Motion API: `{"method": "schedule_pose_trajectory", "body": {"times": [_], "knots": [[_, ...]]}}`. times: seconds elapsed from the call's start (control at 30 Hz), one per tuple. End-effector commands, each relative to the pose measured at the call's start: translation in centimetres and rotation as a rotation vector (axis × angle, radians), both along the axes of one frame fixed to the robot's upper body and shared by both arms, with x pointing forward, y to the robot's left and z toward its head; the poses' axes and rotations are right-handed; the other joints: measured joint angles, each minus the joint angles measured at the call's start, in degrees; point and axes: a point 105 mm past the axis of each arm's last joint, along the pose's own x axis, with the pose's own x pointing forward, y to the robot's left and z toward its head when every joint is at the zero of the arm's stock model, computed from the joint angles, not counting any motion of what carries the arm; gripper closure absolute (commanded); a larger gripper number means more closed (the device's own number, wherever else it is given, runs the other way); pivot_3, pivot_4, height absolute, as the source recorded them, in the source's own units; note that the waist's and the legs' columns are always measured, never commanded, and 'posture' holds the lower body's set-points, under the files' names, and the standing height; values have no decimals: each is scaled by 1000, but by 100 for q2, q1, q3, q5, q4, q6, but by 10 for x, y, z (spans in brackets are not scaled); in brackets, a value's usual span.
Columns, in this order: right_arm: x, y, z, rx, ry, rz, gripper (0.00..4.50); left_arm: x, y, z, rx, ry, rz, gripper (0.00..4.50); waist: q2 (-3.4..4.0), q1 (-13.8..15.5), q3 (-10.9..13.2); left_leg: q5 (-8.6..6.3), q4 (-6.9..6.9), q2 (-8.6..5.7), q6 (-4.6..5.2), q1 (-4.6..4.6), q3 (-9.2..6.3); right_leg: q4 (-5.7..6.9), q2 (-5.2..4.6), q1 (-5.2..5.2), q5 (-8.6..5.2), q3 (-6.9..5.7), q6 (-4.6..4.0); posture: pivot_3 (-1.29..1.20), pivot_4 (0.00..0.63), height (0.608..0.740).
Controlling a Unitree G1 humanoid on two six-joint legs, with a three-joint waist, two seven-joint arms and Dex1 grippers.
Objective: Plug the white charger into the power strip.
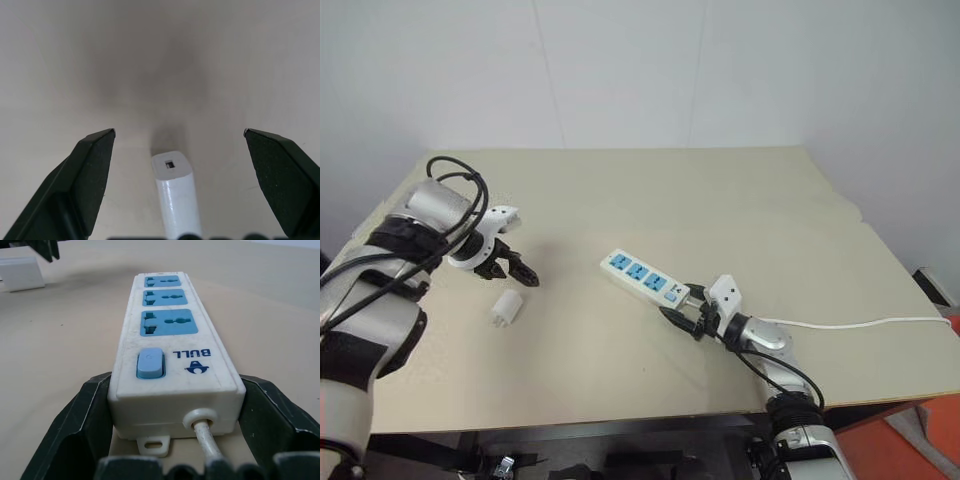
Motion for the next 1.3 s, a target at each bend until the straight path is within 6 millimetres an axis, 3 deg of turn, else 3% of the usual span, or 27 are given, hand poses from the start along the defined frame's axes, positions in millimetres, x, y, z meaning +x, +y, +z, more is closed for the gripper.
{"method": "schedule_pose_trajectory", "body": {"times": [0.03, 0.37, 0.9, 1.03, 1.3], "knots": [[0, -4, -12, -5, 35, -44, 1084, 3, 2, 11, 27, -11, -23, 0, -2, 0, 0, 0, 0, 0, 0, 0, 0, 0, 0, 0, 0, 0, 0, 0, 150, 740], [0, -5, -13, -4, 35, -60, 1084, -3, 4, -12, 49, 66, -3, 0, -19, 1, 0, 0, 1, 0, 1, -1, -3, 0, -1, 1, 0, 0, 0, 0, 150, 740], [1, -6, -15, -22, 41, -66, 1084, -7, 3, -27, 46, 106, 21, 0, -29, 3, -2, 0, 1, 0, 0, 3, -3, 4, -3, 4, 1, 0, 1, 0, 150, 740], [1, -7, -15, -23, 41, -67, 1084, -7, 2, -29, 48, 111, 23, 844, -29, 3, -3, 0, 1, 0, 1, 3, -3, 4, -3, 5, 1, 0, 1, 0, 150, 740], [2, -8, -15, -25, 43, -74, 1084, -8, 0, -33, 54, 116, 18, 3473, -29, 5, -3, 0, 1, -1, 1, 5, -3, 5, -4, 6, 1, 0, 1, 0, 150, 740]]}}
